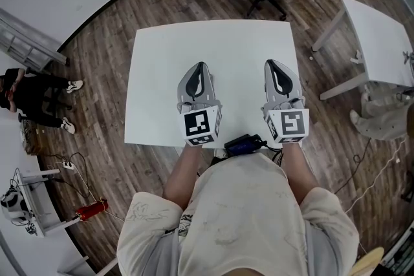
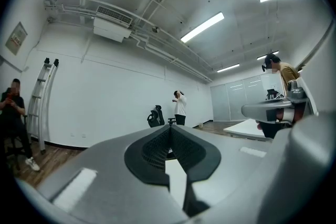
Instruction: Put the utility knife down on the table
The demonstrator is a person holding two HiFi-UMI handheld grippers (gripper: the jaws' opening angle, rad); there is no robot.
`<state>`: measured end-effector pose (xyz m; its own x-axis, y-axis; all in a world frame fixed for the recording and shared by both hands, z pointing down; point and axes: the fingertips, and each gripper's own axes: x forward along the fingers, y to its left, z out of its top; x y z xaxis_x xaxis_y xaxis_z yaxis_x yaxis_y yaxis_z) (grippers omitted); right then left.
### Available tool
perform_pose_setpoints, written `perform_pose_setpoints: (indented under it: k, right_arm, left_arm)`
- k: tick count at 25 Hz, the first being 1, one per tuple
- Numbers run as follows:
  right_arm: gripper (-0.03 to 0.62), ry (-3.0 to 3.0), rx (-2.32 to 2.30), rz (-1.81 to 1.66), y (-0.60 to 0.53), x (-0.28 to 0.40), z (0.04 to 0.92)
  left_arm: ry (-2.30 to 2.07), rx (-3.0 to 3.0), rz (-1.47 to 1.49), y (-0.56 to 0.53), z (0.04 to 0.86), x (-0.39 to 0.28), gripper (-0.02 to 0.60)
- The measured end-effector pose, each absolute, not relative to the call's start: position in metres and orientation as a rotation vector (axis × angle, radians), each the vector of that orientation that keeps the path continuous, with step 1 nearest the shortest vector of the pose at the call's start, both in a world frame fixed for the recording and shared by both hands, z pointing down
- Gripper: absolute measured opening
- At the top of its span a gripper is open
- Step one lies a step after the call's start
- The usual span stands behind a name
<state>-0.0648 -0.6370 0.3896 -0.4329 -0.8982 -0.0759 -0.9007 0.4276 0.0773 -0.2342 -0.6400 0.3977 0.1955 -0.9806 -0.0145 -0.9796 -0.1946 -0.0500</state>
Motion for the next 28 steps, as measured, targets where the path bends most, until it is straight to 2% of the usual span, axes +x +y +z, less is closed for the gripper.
perform_pose_setpoints:
  k: [28]
  right_arm:
    - [0.005, 2.627, -1.636, 0.18, -0.636, -0.071, 0.391]
  left_arm:
    - [1.83, -2.39, 0.083, -0.629, 0.391, -0.233, 0.02]
